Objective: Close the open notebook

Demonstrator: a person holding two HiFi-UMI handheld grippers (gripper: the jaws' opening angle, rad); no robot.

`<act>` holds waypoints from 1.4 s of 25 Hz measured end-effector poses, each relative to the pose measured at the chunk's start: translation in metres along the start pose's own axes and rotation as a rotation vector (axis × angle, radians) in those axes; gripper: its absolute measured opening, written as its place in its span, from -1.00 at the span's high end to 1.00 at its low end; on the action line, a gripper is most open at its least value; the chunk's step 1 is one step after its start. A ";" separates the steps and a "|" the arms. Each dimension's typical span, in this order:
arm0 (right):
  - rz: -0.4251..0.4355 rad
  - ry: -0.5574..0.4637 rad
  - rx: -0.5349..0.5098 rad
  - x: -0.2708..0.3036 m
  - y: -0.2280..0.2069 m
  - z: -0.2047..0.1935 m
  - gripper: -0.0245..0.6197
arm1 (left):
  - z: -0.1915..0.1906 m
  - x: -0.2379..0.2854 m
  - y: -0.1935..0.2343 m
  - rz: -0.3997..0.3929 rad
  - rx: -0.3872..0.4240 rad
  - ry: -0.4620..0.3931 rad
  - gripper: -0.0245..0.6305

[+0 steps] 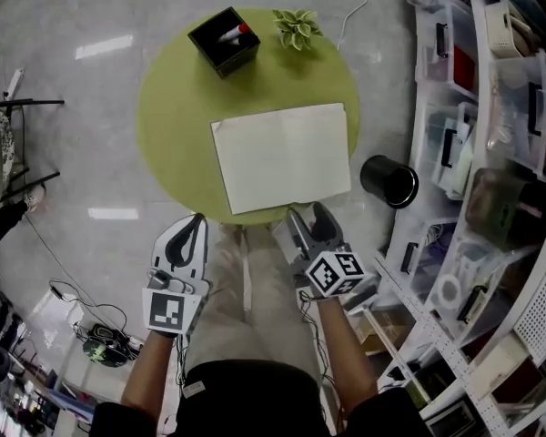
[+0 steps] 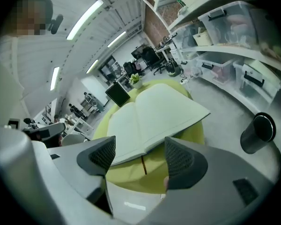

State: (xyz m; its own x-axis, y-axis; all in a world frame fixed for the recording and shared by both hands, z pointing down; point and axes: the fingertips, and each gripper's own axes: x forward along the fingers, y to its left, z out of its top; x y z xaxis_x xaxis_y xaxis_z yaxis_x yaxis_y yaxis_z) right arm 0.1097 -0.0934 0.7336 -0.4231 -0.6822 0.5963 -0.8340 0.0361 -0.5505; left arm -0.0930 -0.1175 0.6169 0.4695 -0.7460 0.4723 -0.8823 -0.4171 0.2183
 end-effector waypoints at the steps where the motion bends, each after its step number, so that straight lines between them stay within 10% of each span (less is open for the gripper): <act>1: 0.007 -0.001 0.014 0.001 0.000 -0.005 -0.09 | -0.006 0.001 -0.001 -0.004 -0.004 0.005 0.87; 35: 0.061 -0.135 0.148 0.004 -0.037 -0.001 0.86 | -0.093 0.009 -0.018 -0.020 -0.096 0.097 0.87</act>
State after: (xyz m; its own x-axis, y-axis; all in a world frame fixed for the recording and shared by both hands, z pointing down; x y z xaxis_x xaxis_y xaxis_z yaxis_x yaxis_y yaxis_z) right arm 0.1385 -0.0964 0.7564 -0.4115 -0.7741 0.4811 -0.7430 -0.0208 -0.6690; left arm -0.0764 -0.0686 0.6968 0.4859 -0.6820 0.5466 -0.8740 -0.3764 0.3072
